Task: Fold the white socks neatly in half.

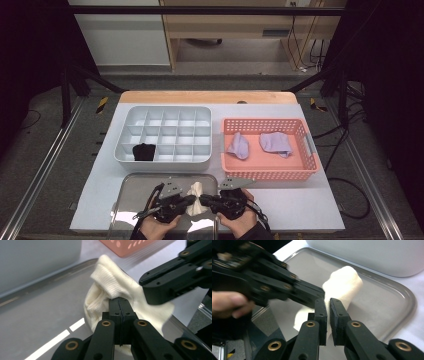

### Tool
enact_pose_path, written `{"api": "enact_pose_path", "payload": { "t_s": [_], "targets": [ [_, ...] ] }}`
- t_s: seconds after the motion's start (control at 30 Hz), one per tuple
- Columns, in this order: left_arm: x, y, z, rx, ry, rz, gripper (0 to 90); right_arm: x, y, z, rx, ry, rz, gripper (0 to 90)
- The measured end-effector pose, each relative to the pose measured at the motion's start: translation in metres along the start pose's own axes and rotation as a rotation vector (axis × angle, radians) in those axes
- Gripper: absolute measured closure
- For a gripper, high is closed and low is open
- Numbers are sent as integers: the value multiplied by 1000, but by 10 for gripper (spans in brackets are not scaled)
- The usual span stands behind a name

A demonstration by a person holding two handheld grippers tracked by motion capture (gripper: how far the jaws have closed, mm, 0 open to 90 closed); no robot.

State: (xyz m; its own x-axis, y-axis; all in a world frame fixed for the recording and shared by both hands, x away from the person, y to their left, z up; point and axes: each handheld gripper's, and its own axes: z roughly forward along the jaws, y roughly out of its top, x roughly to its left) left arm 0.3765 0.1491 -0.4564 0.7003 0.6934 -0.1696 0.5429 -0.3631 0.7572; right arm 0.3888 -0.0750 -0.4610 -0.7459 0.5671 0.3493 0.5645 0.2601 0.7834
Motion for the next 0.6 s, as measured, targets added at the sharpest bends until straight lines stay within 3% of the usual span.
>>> {"api": "enact_pose_path", "payload": {
  "t_s": [0.17, 0.3, 0.37, 0.5, 0.6],
  "targets": [
    [2, -8, 9, 26, -5, -5, 894, 2, 1, 3, 5, 3, -1, 850],
    [-3, -5, 15, 25, 1, 3, 895, 8, 3, 7, 4, 29, -30, 849],
    [0, -4, 15, 21, -15, -19, 894, 8, 2, 9, 8, 24, -40, 849],
    [5, -4, 3, -4, -28, -43, 893, 6, 2, 6, 3, 25, -21, 848],
    [13, -4, -16, -43, -1, -54, 885, 5, 2, 6, 9, 17, -18, 847]
  ]
}}
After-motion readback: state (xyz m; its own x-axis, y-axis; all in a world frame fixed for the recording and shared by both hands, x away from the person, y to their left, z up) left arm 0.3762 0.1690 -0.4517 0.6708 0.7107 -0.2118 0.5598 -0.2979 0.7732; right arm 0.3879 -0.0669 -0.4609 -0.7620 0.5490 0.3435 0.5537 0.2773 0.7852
